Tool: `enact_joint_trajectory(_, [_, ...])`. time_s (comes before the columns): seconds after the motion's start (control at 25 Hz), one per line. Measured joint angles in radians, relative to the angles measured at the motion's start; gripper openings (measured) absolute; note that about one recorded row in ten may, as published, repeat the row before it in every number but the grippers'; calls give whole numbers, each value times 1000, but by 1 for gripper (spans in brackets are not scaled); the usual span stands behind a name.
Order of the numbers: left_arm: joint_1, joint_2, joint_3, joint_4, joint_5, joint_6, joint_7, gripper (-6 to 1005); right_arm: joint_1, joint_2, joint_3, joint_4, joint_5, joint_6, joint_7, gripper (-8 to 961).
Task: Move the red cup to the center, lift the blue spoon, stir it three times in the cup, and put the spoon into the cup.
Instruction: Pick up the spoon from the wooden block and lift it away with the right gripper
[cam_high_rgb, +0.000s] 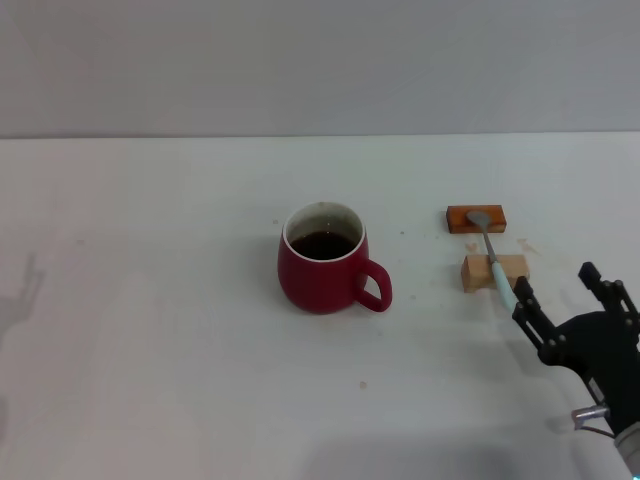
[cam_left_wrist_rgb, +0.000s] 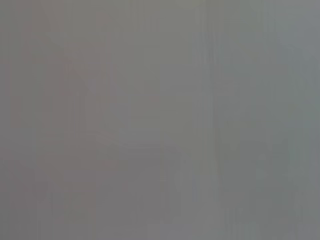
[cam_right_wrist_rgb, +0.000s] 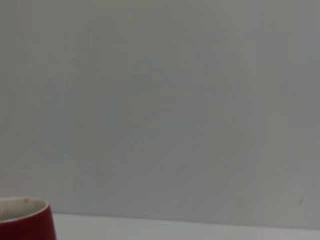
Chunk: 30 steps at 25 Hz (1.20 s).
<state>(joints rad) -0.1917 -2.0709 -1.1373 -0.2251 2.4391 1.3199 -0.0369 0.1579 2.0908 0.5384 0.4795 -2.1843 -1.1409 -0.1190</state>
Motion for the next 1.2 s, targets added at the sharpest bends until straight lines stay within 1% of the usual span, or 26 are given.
enact_joint_trajectory(0.36, [-1,0,7,-4,0,3,0,850,28,-3,0,0,0,75,62,784])
enact_joint_trajectory(0.72, [-4,0,8,-5,0,5,0,850,45,-5,0,3,0,116,65,785])
enact_joint_trajectory(1.04, [-5,0,8,-1,0,5,0,849,76,-4,0,4,0,175,65,784])
enact_joint_trajectory(1.2, [-5,0,8,1,0,5,0,849,83,-3,0,4,0,180,65,784])
